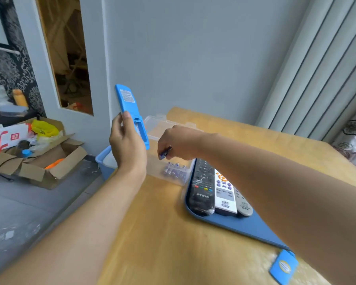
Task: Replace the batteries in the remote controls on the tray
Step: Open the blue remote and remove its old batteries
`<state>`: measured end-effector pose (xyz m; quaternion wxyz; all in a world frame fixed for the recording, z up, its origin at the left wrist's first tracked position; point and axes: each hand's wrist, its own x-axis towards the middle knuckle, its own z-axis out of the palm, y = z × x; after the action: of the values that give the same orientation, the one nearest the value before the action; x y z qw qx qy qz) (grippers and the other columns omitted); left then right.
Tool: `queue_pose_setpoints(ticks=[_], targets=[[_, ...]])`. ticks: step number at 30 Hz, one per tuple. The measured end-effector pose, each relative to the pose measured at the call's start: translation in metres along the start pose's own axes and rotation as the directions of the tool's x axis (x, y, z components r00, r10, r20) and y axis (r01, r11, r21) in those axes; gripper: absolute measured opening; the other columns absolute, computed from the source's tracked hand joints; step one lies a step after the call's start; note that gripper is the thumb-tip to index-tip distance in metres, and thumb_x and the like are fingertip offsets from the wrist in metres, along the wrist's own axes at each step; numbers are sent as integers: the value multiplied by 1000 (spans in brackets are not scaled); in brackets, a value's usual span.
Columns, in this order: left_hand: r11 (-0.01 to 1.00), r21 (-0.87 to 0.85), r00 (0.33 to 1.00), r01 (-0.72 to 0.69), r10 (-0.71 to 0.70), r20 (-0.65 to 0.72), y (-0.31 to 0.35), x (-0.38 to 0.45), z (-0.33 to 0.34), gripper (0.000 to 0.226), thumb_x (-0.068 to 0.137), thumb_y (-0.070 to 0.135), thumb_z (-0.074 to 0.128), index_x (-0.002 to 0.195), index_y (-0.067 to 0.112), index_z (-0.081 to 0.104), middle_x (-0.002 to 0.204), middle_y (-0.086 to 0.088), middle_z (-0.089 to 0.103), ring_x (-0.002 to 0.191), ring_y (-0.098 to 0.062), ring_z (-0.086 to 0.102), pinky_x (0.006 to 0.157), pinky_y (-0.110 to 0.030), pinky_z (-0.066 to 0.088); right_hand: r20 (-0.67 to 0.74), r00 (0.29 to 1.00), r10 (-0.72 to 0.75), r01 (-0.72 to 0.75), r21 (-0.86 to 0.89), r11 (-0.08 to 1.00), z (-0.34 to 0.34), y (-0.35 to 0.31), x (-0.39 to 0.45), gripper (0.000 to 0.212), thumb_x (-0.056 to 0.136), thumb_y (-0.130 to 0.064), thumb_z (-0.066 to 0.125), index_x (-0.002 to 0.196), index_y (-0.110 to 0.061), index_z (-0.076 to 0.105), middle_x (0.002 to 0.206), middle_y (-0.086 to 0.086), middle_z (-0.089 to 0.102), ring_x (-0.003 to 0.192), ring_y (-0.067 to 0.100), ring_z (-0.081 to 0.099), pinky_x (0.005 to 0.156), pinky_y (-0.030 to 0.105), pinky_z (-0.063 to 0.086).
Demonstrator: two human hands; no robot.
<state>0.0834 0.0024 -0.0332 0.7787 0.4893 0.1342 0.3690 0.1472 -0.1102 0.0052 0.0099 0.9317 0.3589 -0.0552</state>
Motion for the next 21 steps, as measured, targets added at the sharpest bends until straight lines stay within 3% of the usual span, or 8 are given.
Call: queue_pose_setpoints(ticks=[3,7,12,17,21], targets=[[999,-45,999,27,-29,-37,-2,6,0,24,105,44,45,89,48,62,104,3,74,96,-18,72,71,-27,53,72,997,-21,26,-79,996,3,-2,12,25,87,-5,69,99,-25,74,93,-1,74,89,22,67,69,29,52],[996,-70,997,46,-50,-56,-6,10,1,23,105,43,46,89,48,63,104,3,74,94,-18,73,70,-28,54,162,986,-41,80,-237,968,7,-9,20,32,77,7,54,91,-17,71,81,6,66,77,25,55,54,26,37],[997,-58,996,52,-56,-69,-6,8,2,25,105,42,46,86,47,61,98,6,73,88,-16,73,68,-27,54,225,974,-31,101,-307,946,-7,-22,10,52,87,10,48,117,-25,71,102,-4,64,69,6,52,46,19,30],[997,-41,997,63,-65,-42,2,0,0,24,107,40,46,87,49,55,91,16,68,71,1,70,64,-20,55,152,988,-14,48,-224,973,1,-21,13,60,84,11,43,119,-29,71,94,-6,70,101,24,64,65,29,48],[997,-21,997,73,-74,-21,5,-4,0,22,107,39,45,89,49,54,92,15,68,63,5,68,62,-17,55,128,992,2,19,-162,987,3,-16,6,53,88,10,45,118,-24,72,106,-3,72,101,21,64,72,28,48]])
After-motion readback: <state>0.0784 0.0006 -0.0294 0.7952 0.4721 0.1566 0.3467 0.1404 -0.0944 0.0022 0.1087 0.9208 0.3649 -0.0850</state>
